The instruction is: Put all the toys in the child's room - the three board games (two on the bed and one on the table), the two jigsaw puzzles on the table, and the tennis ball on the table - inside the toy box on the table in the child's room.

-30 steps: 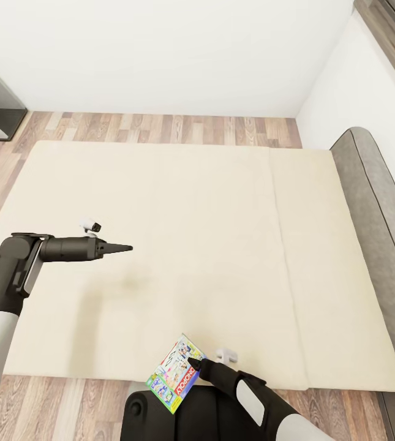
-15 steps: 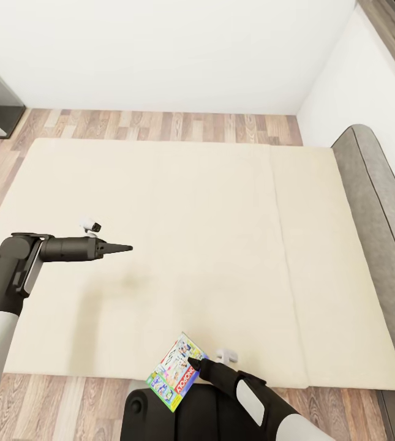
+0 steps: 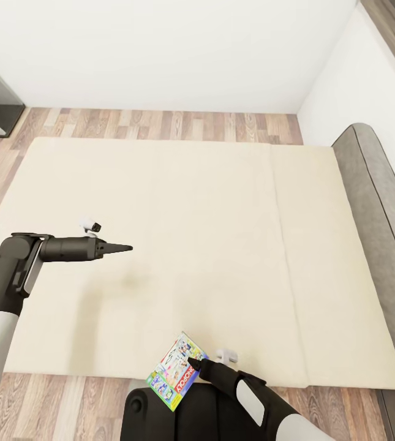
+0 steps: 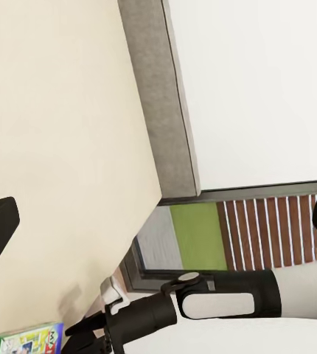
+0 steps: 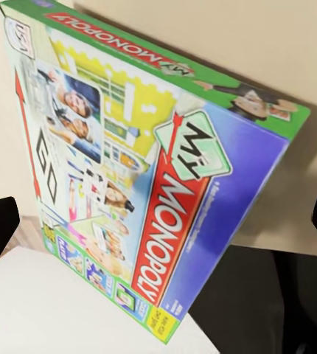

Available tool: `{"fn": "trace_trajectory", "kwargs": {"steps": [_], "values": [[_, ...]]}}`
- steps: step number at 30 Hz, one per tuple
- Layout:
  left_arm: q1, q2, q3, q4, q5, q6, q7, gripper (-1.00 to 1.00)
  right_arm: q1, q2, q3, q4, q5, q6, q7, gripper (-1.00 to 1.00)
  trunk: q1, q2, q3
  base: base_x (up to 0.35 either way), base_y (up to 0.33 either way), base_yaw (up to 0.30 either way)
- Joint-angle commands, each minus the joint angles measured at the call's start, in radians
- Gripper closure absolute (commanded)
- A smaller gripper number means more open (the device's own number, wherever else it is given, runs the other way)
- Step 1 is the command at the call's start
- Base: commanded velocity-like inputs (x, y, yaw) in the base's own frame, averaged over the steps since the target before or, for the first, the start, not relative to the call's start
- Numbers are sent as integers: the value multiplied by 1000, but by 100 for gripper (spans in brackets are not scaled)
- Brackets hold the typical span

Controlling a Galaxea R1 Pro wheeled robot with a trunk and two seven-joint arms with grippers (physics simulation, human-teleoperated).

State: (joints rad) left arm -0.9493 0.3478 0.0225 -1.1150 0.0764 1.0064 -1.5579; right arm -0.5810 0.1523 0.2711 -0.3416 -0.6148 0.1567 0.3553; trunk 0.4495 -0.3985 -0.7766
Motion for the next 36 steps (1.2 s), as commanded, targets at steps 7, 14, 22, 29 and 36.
{"fn": "trace_trajectory", "kwargs": {"steps": [7, 14, 22, 29, 36], "values": [[0, 0, 0, 0, 0, 11, -4, -100, 0, 0, 3, -1, -8, 6, 0, -100, 1, -2, -10, 0, 0, 0], [0, 0, 0, 0, 0, 11, -4, -100, 0, 0, 3, -1, -8, 4, 1, -100, 1, -2, -16, 0, 0, 0], [0, 0, 0, 0, 0, 11, -4, -100, 0, 0, 3, -1, -8, 2, 1, -100, 1, -2, -17, 0, 0, 0], [0, 0, -1, 0, 0, 11, -4, -100, 0, 0, 2, -1, -8, 2, 1, -100, 1, -2, -17, 0, 0, 0], [0, 0, -1, 0, 0, 11, -4, -100, 0, 0, 2, -1, -8, 2, 1, -100, 1, -2, -17, 0, 18, 0]]}}
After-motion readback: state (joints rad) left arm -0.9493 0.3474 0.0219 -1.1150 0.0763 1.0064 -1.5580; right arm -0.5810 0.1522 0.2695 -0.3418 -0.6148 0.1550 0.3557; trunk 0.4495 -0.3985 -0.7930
